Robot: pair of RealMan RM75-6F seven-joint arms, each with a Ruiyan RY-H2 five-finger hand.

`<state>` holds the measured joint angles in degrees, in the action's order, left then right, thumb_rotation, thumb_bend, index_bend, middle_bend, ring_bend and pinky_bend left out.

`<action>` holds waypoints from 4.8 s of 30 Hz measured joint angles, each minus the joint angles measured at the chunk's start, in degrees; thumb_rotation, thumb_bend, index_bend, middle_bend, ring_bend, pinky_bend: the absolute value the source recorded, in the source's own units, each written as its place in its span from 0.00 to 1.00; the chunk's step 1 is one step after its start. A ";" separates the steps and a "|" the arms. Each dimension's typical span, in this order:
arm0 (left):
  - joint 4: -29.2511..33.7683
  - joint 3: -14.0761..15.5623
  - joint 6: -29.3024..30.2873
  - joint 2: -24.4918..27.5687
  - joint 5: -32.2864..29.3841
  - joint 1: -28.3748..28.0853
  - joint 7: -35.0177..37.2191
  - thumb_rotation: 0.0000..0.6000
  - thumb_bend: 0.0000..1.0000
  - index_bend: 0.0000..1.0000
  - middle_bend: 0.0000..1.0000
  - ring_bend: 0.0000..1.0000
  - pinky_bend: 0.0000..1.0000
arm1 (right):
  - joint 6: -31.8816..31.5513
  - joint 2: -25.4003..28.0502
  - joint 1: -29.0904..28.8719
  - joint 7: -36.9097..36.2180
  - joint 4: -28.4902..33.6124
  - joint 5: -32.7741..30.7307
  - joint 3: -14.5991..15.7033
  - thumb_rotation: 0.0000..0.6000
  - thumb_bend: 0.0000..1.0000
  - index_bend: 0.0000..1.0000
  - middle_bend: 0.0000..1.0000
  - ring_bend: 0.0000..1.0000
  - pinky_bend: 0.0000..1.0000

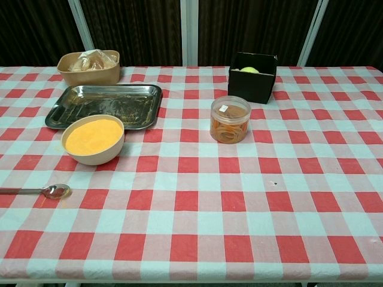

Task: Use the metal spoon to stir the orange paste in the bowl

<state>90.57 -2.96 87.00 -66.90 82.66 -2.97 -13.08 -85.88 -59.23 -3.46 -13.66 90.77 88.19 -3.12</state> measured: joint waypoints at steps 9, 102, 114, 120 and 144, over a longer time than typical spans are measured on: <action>0.59 0.14 -0.25 0.19 -0.06 -0.03 -0.38 1.00 0.06 0.20 0.12 0.09 0.12 | 0.39 -0.16 -0.35 -0.37 -0.40 0.04 -0.09 1.00 0.24 0.00 0.07 0.00 0.00; 0.03 -0.57 -27.83 -9.24 -13.32 -19.08 1.03 1.00 0.41 0.65 0.95 0.93 0.98 | 2.03 0.65 -2.09 1.08 -0.23 -1.17 -0.85 1.00 0.24 0.00 0.07 0.00 0.00; 2.87 -6.10 -32.00 -7.80 -18.78 -27.90 -8.39 1.00 0.41 0.65 0.95 0.93 0.98 | 0.92 1.43 -1.69 1.43 0.57 -0.67 -0.93 1.00 0.24 0.00 0.07 0.00 0.00; 1.30 -6.00 -33.72 -10.51 -24.95 -31.73 -16.43 1.00 0.41 0.65 0.95 0.93 0.98 | 0.99 1.36 -1.51 1.14 0.29 -0.97 -0.86 1.00 0.24 0.00 0.07 0.00 0.00; 0.02 -2.88 -32.88 -13.49 -33.43 -36.51 -21.96 1.00 0.41 0.56 0.94 0.93 0.98 | 1.00 1.24 -1.22 0.86 0.05 -1.37 -0.85 1.00 0.24 0.00 0.07 0.00 0.00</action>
<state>90.59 -5.84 54.12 -80.39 49.23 -39.49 -35.04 -84.88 -57.99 -4.68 -12.81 90.82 86.82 -3.96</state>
